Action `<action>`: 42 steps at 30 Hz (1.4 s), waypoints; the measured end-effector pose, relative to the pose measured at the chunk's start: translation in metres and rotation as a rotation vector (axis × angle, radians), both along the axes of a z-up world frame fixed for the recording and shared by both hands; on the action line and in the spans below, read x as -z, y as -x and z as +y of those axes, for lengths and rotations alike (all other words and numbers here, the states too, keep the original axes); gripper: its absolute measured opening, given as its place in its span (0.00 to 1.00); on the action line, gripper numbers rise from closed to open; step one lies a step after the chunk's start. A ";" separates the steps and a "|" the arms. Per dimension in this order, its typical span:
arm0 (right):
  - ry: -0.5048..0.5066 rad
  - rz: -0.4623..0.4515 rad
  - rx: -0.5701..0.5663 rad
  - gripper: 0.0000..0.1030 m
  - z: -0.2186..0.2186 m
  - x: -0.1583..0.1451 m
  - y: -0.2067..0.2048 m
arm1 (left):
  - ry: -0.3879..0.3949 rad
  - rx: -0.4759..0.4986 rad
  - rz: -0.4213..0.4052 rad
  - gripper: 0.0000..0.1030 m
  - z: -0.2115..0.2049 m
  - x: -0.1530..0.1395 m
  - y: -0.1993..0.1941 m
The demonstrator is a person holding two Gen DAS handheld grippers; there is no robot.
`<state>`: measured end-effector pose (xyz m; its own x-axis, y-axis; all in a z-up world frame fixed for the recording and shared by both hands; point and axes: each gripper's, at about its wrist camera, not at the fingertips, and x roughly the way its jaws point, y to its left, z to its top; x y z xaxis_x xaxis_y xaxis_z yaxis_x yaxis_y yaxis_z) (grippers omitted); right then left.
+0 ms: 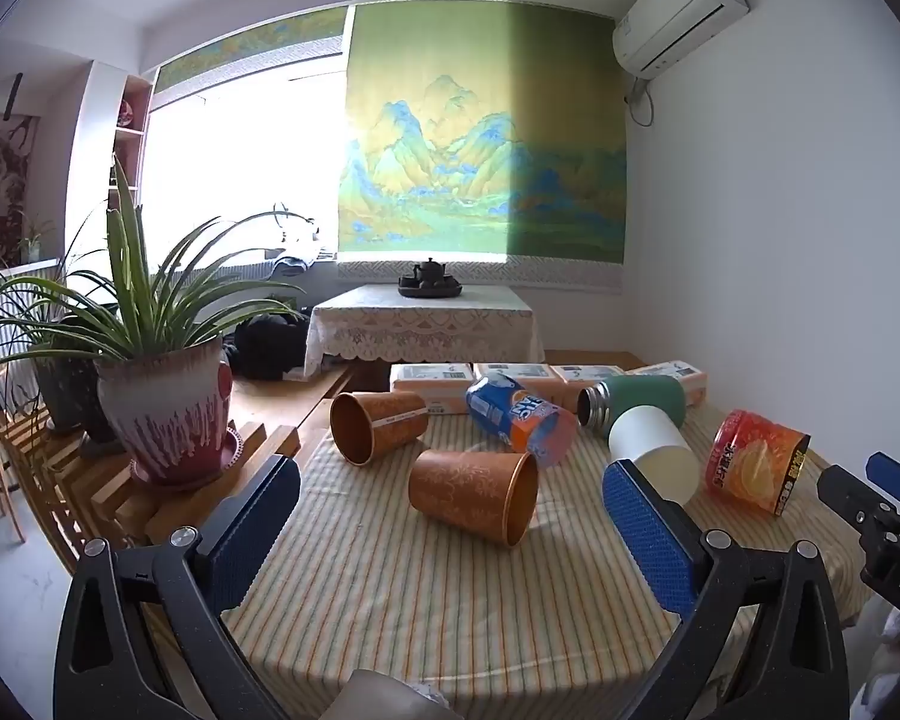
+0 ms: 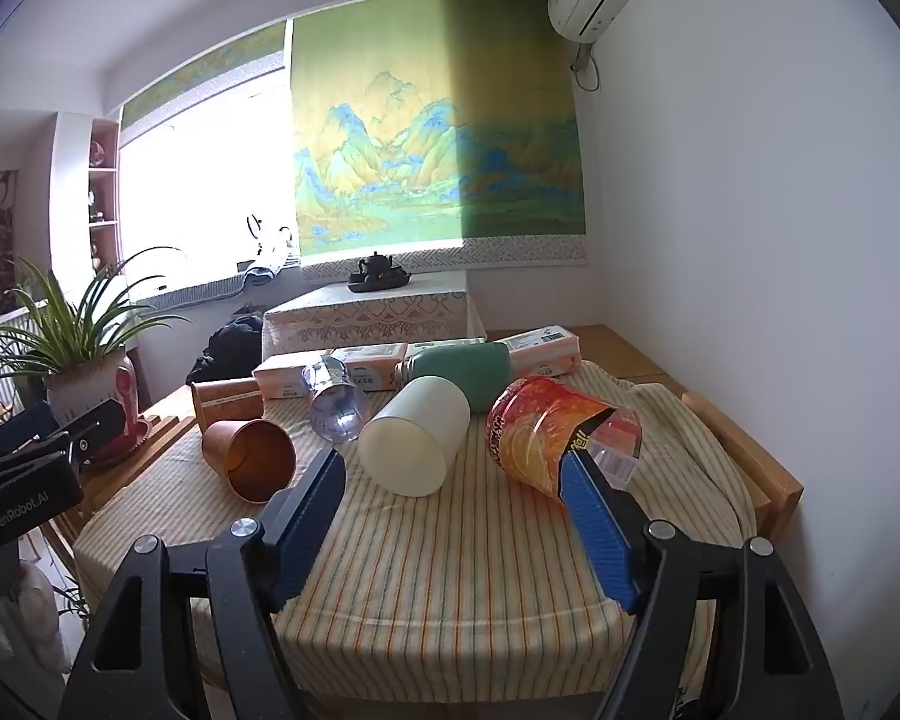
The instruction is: Flip cup upside down
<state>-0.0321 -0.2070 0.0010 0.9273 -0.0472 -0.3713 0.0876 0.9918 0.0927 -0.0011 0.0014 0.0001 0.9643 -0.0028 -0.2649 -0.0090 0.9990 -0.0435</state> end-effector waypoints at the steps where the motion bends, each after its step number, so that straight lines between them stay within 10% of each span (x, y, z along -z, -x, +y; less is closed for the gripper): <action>1: 0.003 0.000 0.001 0.69 0.000 0.000 0.000 | -0.008 0.002 0.002 1.00 0.000 0.000 0.000; 42: 0.016 0.010 0.003 0.70 0.002 0.002 0.000 | -0.017 0.010 0.020 1.00 -0.005 0.000 0.000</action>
